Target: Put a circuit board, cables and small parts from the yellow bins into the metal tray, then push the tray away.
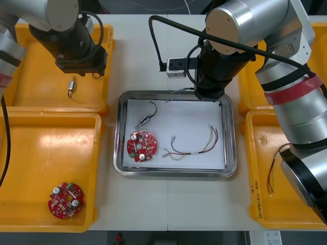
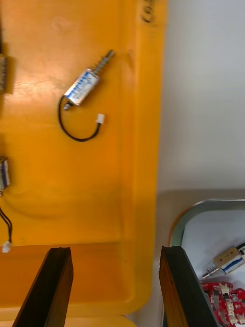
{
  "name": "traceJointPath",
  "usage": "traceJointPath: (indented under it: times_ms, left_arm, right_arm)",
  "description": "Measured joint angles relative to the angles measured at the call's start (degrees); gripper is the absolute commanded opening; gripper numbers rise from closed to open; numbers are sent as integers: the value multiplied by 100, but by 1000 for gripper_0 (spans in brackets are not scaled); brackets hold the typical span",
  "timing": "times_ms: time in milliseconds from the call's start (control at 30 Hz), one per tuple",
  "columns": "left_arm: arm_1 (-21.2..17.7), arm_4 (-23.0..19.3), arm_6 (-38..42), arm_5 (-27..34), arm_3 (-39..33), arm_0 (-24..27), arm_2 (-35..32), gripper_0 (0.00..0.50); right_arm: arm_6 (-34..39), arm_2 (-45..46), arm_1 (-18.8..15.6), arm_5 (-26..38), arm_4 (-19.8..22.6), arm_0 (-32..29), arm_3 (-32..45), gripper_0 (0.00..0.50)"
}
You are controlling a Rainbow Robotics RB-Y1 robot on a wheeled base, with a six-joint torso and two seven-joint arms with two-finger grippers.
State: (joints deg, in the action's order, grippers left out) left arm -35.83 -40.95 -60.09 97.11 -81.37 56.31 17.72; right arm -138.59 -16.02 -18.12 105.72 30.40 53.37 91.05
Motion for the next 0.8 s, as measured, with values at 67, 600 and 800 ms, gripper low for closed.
traceJointPath:
  times_ms: [67, 600, 800]
  left_arm:
    - [-20, 13, -311, -38, 161, 0, -184, 498]
    - [-285, 25, -2215, -908, 1133, 1, -414, 497]
    - [-351, 30, -2216, -1166, 1275, 1, -414, 497]
  right_arm:
    - [-69, -49, 25, -171, -24, -64, 0, 0]
    - [-405, -663, 31, -852, -754, -744, 0, 0]
    - [-453, -796, 31, -1162, -930, -1014, 0, 0]
